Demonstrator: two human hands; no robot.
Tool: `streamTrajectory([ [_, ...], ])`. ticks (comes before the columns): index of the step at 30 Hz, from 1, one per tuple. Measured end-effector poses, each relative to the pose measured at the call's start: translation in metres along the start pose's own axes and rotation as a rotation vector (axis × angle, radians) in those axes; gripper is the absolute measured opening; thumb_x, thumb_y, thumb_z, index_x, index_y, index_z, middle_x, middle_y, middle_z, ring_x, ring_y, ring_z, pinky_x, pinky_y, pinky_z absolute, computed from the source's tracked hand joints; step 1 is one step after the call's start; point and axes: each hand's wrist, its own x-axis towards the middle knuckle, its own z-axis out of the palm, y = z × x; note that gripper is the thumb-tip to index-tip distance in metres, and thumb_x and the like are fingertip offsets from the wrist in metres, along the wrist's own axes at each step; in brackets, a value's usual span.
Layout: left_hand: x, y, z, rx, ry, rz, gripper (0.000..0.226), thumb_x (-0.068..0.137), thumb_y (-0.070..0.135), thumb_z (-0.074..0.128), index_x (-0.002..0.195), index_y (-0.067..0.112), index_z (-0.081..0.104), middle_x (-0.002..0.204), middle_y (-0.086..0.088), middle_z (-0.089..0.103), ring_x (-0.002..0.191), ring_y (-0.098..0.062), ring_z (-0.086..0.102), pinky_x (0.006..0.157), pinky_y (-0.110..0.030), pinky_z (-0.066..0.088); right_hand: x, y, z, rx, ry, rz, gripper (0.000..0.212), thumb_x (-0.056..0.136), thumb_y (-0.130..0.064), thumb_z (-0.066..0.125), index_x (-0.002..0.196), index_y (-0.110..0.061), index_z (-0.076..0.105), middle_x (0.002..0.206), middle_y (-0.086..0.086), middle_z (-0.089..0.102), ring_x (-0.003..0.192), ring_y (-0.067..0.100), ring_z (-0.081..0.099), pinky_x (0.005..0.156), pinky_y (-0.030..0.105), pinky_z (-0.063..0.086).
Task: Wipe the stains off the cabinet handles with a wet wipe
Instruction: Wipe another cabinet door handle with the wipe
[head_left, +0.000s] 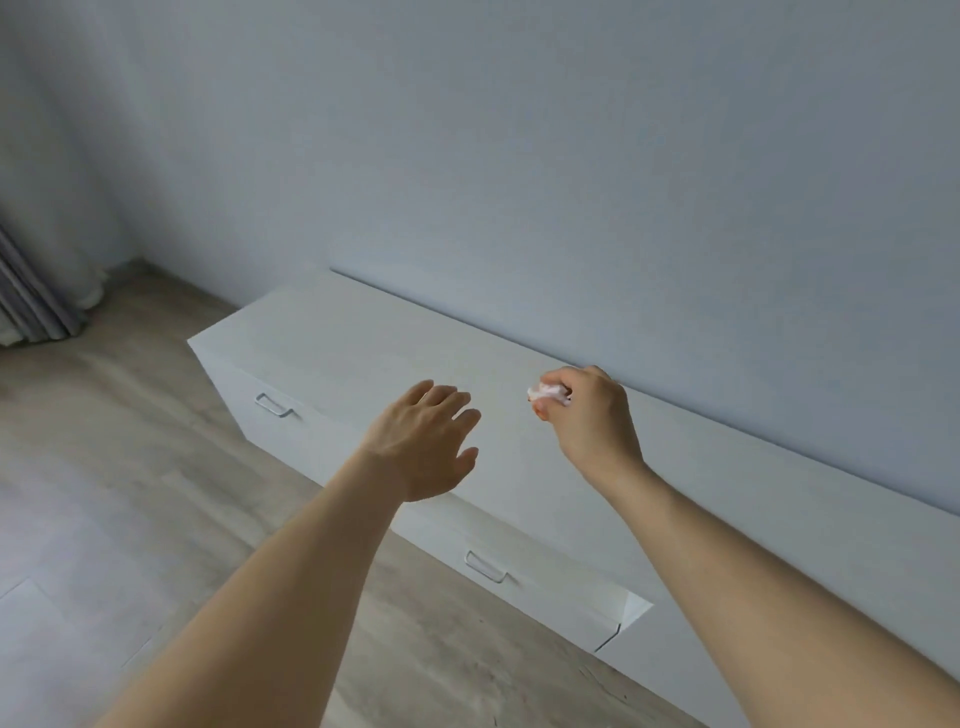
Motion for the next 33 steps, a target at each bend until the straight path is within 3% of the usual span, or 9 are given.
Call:
streamTrajectory([
  [5, 0.023, -0.019, -0.018, -0.050, -0.017, 0.023, 0.051, 0.099, 0.044, 0.032, 0.144, 0.019, 0.035, 0.154, -0.001, 0.027, 0.141, -0.017, 0.021, 0.115, -0.030, 0.006, 0.026, -0.024, -0.019, 0.041, 0.076, 0.024, 0.016, 0.085, -0.009, 0.052, 0.084, -0.010, 0.068, 0.094, 0.012, 0.059, 0.081, 0.025, 0.061, 0.072, 0.031, 0.049],
  [12, 0.067, -0.041, -0.014, 0.018, -0.087, 0.119, 0.052, 0.099, 0.045, 0.030, 0.145, 0.018, 0.033, 0.153, -0.002, 0.026, 0.140, -0.018, 0.021, 0.117, -0.031, 0.007, 0.075, -0.011, -0.015, 0.051, 0.171, 0.104, 0.008, 0.084, -0.014, 0.061, 0.083, -0.011, 0.068, 0.091, 0.010, 0.060, 0.075, 0.018, 0.055, 0.058, 0.021, 0.038],
  [17, 0.102, -0.066, -0.004, 0.035, -0.097, 0.153, 0.053, 0.100, 0.044, 0.029, 0.146, 0.017, 0.031, 0.154, -0.002, 0.024, 0.141, -0.018, 0.019, 0.117, -0.032, 0.004, 0.104, -0.002, -0.003, 0.148, 0.185, 0.185, 0.011, 0.085, -0.010, 0.063, 0.086, -0.006, 0.073, 0.082, 0.005, 0.063, 0.080, 0.021, 0.063, 0.076, 0.032, 0.052],
  [21, 0.126, -0.079, 0.006, 0.042, -0.151, 0.201, 0.053, 0.100, 0.044, 0.030, 0.146, 0.017, 0.031, 0.154, -0.002, 0.024, 0.142, -0.018, 0.018, 0.117, -0.032, 0.005, 0.110, 0.008, 0.001, 0.158, 0.215, 0.245, 0.011, 0.085, -0.012, 0.064, 0.079, -0.006, 0.072, 0.066, -0.008, 0.062, 0.072, 0.018, 0.062, 0.073, 0.029, 0.051],
  [25, 0.157, -0.082, 0.015, 0.013, -0.105, 0.306, 0.052, 0.100, 0.043, 0.030, 0.145, 0.018, 0.031, 0.155, -0.002, 0.023, 0.142, -0.017, 0.018, 0.117, -0.031, 0.004, 0.106, 0.026, 0.005, 0.131, 0.284, 0.343, 0.014, 0.085, -0.013, 0.063, 0.077, -0.004, 0.071, 0.076, 0.004, 0.070, 0.077, 0.020, 0.064, 0.072, 0.027, 0.048],
  [29, 0.168, -0.077, 0.043, -0.019, -0.107, 0.435, 0.052, 0.100, 0.043, 0.030, 0.145, 0.017, 0.030, 0.155, -0.002, 0.022, 0.143, -0.018, 0.016, 0.117, -0.031, 0.002, 0.086, 0.044, 0.028, 0.082, 0.341, 0.458, 0.012, 0.085, -0.014, 0.064, 0.084, -0.006, 0.073, 0.084, 0.005, 0.070, 0.077, 0.016, 0.060, 0.066, 0.020, 0.044],
  [33, 0.157, -0.077, 0.087, -0.050, -0.140, 0.527, 0.052, 0.100, 0.041, 0.031, 0.145, 0.016, 0.030, 0.155, -0.003, 0.023, 0.143, -0.019, 0.014, 0.116, -0.032, 0.001, 0.057, 0.052, 0.074, 0.081, 0.368, 0.564, 0.010, 0.085, -0.009, 0.064, 0.085, -0.004, 0.073, 0.085, 0.007, 0.070, 0.080, 0.017, 0.062, 0.071, 0.022, 0.044],
])
